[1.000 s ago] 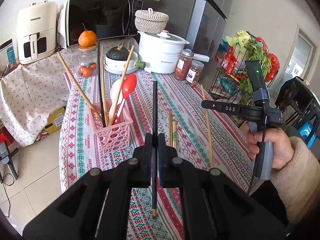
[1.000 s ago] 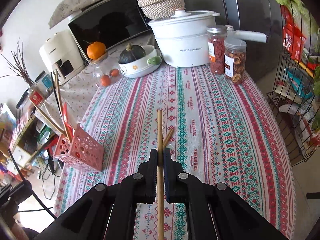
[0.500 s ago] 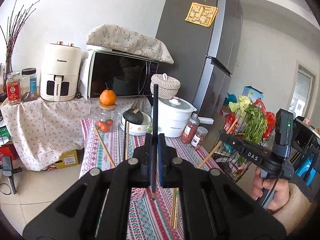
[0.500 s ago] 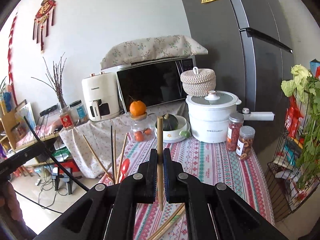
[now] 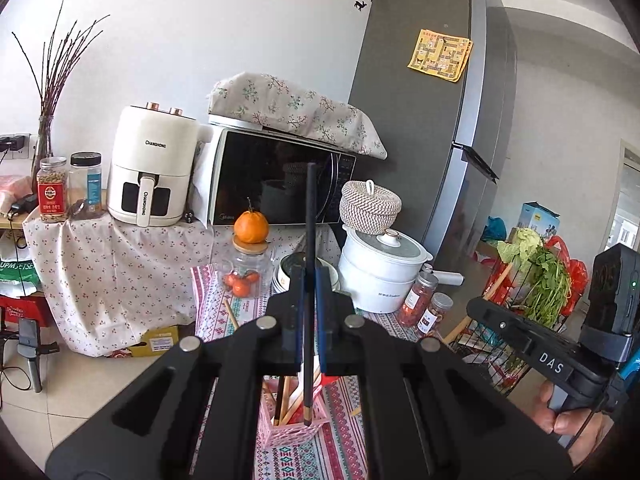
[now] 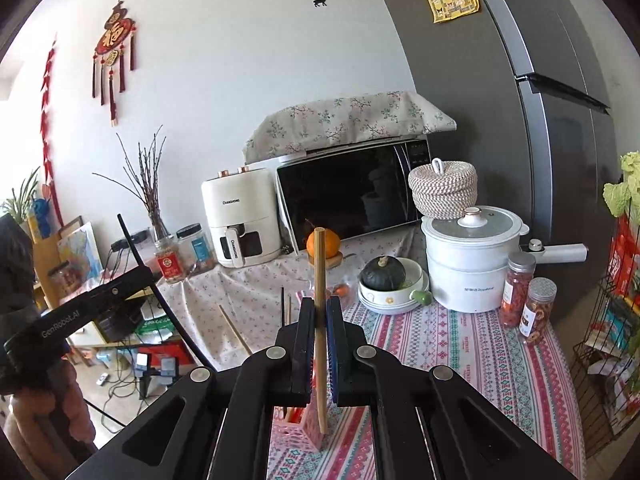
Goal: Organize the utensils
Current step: 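Lower both wooden chopsticks into the pink basket and open both grippers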
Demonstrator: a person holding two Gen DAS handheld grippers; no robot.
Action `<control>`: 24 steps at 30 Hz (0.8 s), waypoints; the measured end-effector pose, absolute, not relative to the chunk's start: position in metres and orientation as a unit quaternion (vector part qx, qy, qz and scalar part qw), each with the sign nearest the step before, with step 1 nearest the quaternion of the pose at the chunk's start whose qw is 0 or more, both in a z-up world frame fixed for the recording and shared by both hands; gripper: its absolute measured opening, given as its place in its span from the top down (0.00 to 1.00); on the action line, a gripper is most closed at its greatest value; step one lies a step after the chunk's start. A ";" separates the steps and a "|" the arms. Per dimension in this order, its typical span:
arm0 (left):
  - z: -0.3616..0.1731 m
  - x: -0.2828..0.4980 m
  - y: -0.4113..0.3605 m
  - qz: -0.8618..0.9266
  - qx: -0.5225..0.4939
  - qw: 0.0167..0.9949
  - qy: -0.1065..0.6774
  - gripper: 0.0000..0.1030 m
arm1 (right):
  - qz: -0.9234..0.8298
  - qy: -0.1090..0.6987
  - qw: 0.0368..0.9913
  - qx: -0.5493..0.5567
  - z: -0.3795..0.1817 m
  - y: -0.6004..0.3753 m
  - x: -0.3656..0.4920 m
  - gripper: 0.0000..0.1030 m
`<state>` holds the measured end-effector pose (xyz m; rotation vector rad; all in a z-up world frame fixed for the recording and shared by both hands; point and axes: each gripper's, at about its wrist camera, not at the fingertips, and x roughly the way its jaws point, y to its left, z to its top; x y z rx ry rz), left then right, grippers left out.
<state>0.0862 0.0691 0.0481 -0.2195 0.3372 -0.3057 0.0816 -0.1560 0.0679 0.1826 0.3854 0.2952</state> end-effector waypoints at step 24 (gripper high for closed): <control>-0.006 0.151 0.063 -0.106 -0.104 0.949 0.278 0.63 | 0.179 0.175 0.960 0.127 0.046 -0.144 0.110 0.94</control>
